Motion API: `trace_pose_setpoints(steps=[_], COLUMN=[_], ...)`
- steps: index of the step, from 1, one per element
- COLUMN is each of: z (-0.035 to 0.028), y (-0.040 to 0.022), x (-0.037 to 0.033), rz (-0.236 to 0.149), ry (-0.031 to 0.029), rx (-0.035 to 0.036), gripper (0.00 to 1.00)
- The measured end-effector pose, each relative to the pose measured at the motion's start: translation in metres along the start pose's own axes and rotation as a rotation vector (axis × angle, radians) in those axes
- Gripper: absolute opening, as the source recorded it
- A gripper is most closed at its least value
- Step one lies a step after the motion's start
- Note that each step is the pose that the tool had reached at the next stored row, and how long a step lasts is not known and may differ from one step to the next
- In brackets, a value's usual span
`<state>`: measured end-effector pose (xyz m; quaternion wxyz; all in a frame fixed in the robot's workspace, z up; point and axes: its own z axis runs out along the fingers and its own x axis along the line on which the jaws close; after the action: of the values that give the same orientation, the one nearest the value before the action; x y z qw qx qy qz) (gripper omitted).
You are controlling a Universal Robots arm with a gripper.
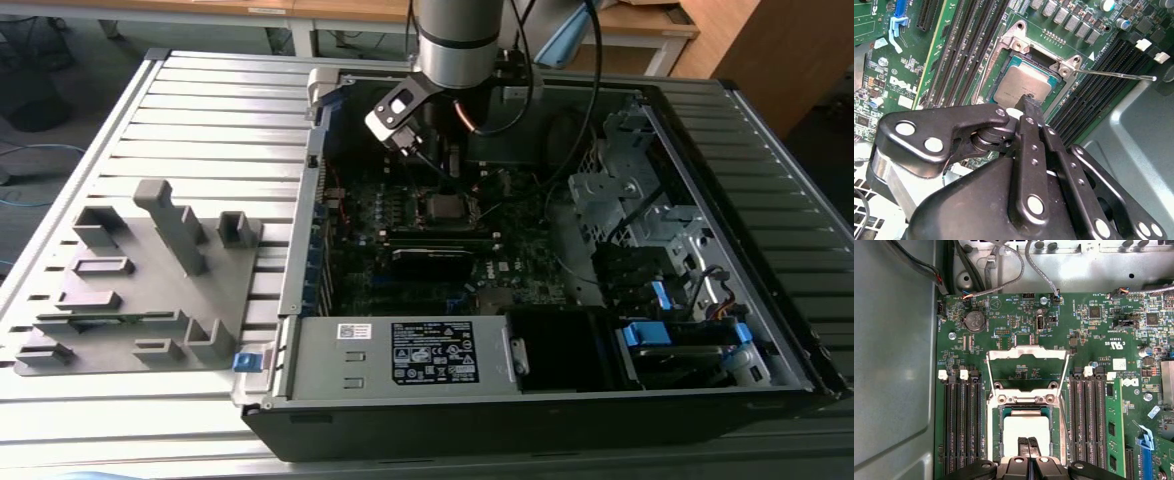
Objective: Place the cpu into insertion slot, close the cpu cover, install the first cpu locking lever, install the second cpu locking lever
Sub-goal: 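Close the cpu cover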
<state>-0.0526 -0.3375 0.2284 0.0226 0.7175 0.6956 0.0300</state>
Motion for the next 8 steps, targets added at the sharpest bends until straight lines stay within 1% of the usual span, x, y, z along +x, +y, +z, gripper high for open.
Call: trace_pose_setpoints(steps=[8], z=[-0.0004], y=[0.0007], x=[0.0001], rz=[0.000], ry=[-0.0002], rx=[0.0001], gripper=[0.11])
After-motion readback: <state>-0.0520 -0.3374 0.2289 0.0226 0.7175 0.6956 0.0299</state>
